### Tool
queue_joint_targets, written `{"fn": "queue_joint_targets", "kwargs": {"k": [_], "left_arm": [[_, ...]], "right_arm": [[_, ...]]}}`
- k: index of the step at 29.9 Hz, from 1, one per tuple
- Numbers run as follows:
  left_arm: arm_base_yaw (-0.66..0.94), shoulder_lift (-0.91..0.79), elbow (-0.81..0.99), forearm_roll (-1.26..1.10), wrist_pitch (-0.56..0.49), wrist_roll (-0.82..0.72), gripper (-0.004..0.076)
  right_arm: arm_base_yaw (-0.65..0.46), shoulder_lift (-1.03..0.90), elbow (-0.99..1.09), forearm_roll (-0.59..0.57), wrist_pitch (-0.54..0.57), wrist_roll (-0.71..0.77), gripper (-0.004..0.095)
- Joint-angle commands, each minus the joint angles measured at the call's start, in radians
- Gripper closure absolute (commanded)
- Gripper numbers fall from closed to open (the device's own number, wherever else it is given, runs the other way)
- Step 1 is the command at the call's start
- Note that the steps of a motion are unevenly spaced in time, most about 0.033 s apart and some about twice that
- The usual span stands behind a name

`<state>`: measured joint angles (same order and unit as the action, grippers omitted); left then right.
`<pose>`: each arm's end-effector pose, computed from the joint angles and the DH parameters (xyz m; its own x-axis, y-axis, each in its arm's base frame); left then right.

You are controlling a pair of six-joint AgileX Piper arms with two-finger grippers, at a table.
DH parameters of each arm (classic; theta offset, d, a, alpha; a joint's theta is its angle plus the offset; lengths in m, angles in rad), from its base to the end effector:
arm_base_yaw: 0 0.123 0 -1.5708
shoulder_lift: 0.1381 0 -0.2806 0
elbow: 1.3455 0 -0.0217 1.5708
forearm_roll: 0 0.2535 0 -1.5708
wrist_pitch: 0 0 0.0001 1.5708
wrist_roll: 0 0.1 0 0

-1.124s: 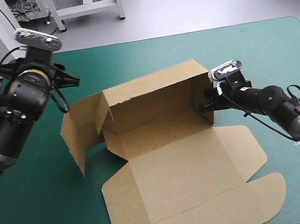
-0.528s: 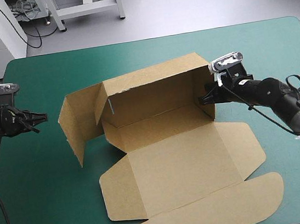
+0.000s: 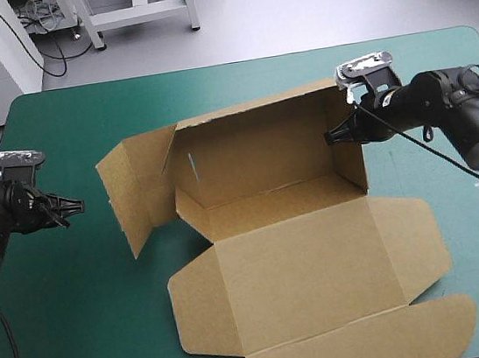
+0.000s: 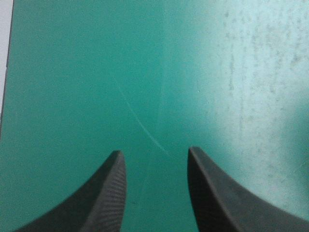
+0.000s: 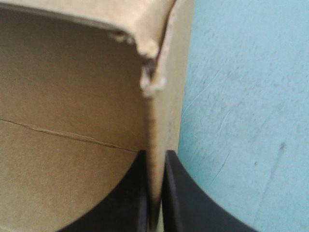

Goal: Fold the box

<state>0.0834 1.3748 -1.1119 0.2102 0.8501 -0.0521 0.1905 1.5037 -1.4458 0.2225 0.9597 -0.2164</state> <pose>0.2869 0.0397 0.2962 -0.8576 0.0152 -0.5141 -0.0899 0.9798 0.1789 0.3228 0.0807 0.3538 -0.7518 -0.2323 -0.6171 -0.3609 0.9282 0.0902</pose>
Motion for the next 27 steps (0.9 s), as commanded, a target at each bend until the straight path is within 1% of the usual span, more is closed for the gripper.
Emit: {"fn": "queue_joint_targets", "kwargs": {"k": [1, 4, 5, 8, 16, 20, 21, 23, 26, 27], "left_arm": [[0.001, -0.033, -0.025, 0.001, -0.03, 0.003, 0.043], [0.001, -0.033, -0.025, 0.001, -0.027, 0.005, 0.043], [0.001, -0.033, -0.025, 0.001, -0.027, 0.005, 0.043], [0.001, -0.033, -0.025, 0.001, -0.025, 0.007, 0.043], [0.001, -0.033, -0.025, -0.008, -0.018, 0.008, 0.043], [0.001, -0.033, -0.025, -0.022, -0.018, 0.028, 0.043], [0.001, -0.033, -0.025, -0.022, -0.018, 0.03, 0.043], [0.001, -0.033, -0.025, -0.023, -0.018, 0.03, 0.043], [0.001, -0.033, -0.025, -0.024, -0.018, 0.03, 0.0431], [0.001, -0.033, -0.025, -0.024, -0.018, 0.03, 0.043]], "right_arm": [[-0.006, 0.038, -0.108, 0.013, 0.111, 0.016, 0.0926], [-0.006, 0.113, -0.175, 0.013, 0.226, 0.035, 0.0926], [-0.006, 0.136, -0.197, 0.01, 0.245, 0.041, 0.0926], [-0.006, 0.171, -0.229, 0.018, 0.245, 0.066, 0.0926], [-0.006, 0.242, -0.273, 0.012, 0.243, 0.069, 0.0926], [-0.006, 0.277, -0.291, 0.005, 0.214, 0.069, 0.092], [-0.006, 0.285, -0.295, 0.002, 0.202, 0.064, 0.0904], [-0.006, 0.299, -0.306, 0.002, 0.173, 0.054, 0.0829], [-0.006, 0.315, -0.322, 0.002, 0.117, 0.054, 0.063], [-0.006, 0.317, -0.329, 0.002, 0.1, 0.054, 0.0541]]}}
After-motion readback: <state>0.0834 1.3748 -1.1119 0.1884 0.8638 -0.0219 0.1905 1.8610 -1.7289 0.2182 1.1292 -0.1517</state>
